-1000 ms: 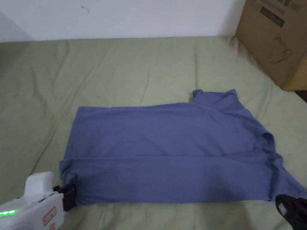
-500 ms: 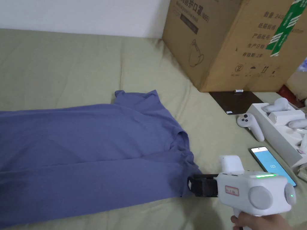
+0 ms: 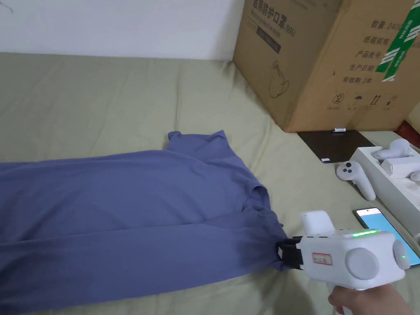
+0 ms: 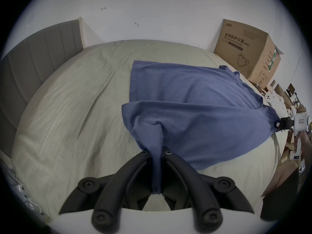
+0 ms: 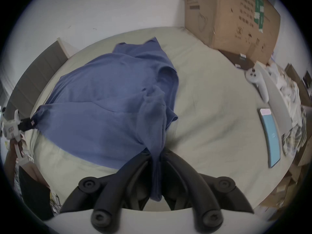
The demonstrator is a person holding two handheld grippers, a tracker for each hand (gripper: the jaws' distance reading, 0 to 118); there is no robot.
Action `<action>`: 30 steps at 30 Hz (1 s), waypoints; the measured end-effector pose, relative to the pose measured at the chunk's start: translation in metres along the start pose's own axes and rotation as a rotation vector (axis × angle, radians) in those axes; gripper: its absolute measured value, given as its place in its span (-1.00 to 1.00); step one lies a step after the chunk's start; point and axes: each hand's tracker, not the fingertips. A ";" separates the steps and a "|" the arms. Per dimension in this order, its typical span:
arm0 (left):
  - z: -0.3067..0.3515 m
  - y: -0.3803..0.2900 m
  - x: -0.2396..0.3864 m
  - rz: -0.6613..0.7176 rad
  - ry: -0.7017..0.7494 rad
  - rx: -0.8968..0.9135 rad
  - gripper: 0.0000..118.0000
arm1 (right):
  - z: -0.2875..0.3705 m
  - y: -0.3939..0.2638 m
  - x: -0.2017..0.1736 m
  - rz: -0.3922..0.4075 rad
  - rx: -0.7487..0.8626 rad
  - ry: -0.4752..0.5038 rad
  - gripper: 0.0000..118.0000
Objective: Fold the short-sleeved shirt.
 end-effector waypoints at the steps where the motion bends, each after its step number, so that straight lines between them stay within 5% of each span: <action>1: 0.006 0.000 -0.001 -0.002 -0.005 0.007 -0.86 | 0.000 0.004 0.003 0.026 0.017 0.005 -0.89; 2: 0.013 0.001 -0.002 0.002 -0.015 0.012 -0.86 | -0.001 0.010 0.010 0.028 0.027 -0.012 -0.89; 3: 0.022 0.005 0.003 0.005 -0.023 0.018 -0.86 | 0.021 0.013 0.004 0.133 0.151 -0.068 -0.89; 4: 0.029 0.005 0.003 0.006 -0.028 0.021 -0.86 | 0.049 0.002 -0.013 0.155 0.195 -0.078 -0.89; 7: 0.056 0.002 0.012 -0.003 -0.032 0.026 -0.86 | 0.072 -0.007 -0.014 0.092 0.195 -0.070 -0.89; 8: 0.065 -0.002 0.014 -0.013 -0.032 0.021 -0.86 | 0.088 -0.002 -0.023 0.213 0.311 -0.035 -0.89; 11: 0.066 -0.024 -0.003 -0.020 -0.060 -0.051 -0.86 | 0.109 -0.034 -0.025 0.269 0.274 -0.057 -0.89; 12: 0.069 -0.033 -0.004 -0.027 -0.067 -0.080 -0.86 | 0.094 -0.020 -0.009 0.116 0.021 0.007 -0.89; 17: 0.060 -0.078 0.002 -0.035 -0.060 -0.159 -0.86 | 0.082 -0.039 0.002 0.165 -0.076 -0.063 -0.89; 20: 0.051 -0.083 0.008 -0.011 -0.041 -0.182 -0.84 | 0.071 -0.048 0.009 0.105 -0.072 -0.072 -0.88; 21: 0.051 -0.082 0.009 0.003 -0.021 -0.175 -0.57 | 0.070 -0.042 0.012 0.097 -0.078 -0.079 -0.67; 23: 0.060 -0.075 0.012 0.059 0.068 -0.175 0.64 | 0.074 -0.030 0.016 0.095 -0.060 -0.135 0.44; 24: 0.066 -0.072 0.012 0.067 0.088 -0.148 1.00 | 0.078 -0.044 0.006 0.114 -0.002 -0.172 0.89; 27: 0.097 -0.053 0.019 0.103 0.044 0.033 0.92 | 0.105 -0.031 0.004 0.100 0.189 -0.143 0.92; 30: 0.115 -0.028 0.025 0.118 0.082 0.132 0.90 | 0.133 -0.041 -0.041 0.118 0.427 -0.139 0.91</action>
